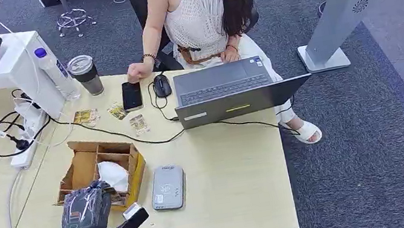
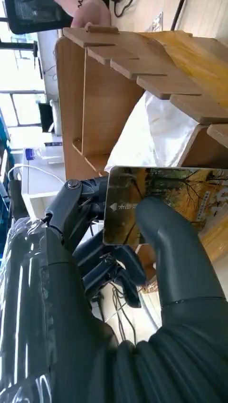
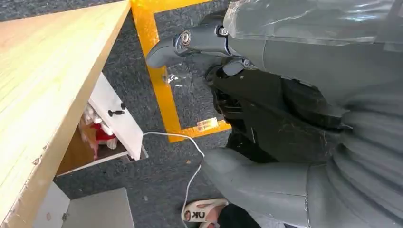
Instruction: Pass the card to the sensor for recognition and then transmit it.
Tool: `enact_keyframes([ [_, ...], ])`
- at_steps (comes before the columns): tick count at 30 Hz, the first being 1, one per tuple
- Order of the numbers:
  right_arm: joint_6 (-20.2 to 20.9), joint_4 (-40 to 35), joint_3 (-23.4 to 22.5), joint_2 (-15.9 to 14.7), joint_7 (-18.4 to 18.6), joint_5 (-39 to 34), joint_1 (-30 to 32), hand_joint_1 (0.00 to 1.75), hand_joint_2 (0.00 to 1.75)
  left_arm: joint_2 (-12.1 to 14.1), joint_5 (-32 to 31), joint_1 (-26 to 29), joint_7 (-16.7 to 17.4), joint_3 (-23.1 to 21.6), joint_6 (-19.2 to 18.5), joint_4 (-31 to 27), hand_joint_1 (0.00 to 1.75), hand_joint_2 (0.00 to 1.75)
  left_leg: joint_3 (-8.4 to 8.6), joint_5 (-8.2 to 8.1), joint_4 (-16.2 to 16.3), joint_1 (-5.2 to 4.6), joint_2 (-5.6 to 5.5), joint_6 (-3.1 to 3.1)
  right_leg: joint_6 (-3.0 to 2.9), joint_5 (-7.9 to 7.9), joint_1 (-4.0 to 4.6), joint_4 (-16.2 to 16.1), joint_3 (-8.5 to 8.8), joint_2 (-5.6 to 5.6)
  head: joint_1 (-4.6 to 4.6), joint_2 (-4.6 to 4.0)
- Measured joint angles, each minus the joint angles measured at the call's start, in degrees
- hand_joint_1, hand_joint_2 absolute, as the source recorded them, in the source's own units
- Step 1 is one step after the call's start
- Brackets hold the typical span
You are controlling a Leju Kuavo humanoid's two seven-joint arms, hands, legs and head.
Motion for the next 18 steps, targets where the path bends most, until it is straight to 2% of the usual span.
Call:
enact_keyframes([
  [18, 0.9, 0.0, -1.3, 0.0, -0.1, 0.5, 0.0, 0.0, 1.75, -0.9, -0.8, 0.0, 0.5, 1.2, 1.0, -0.1, 1.75, 1.75, 0.0, 0.0, 0.0, 0.0, 0.0, 0.0, 0.0, 0.0, 0.0, 0.0, 0.0, 0.0, 0.0, 0.0],
])
